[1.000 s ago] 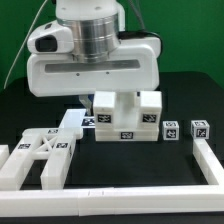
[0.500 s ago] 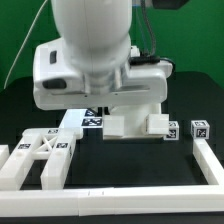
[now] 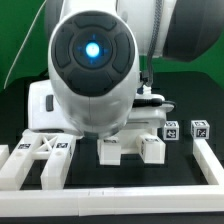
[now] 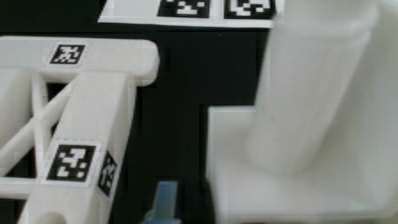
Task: Assemble chair
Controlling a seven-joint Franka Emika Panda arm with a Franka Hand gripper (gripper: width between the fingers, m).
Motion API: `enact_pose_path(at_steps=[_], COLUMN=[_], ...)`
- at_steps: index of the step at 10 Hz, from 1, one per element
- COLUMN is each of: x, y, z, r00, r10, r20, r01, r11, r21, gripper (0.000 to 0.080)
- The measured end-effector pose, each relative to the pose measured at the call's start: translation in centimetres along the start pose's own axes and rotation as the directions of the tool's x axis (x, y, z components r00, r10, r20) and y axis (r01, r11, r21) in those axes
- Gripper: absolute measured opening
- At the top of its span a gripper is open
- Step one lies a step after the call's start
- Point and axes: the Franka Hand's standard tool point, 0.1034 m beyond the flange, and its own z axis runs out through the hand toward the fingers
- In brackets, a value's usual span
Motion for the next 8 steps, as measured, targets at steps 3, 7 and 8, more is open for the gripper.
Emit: enact_pose_path(at_steps=[3, 7, 8], x=[-0.1, 0.7, 0.8], y=[1.1, 1.3, 1.0], z=[1.9, 4.0, 4.0], r00=[0.994, 0.988, 0.989], r10=[0.079, 0.096, 0.095], r20=[0.079, 0.118, 0.116], r01=[-0.081, -0.1, -0.098], r11=[0.997, 0.995, 0.995], r21=[0.021, 0.022, 0.022], gripper=[0.0034, 0.0034, 0.0035])
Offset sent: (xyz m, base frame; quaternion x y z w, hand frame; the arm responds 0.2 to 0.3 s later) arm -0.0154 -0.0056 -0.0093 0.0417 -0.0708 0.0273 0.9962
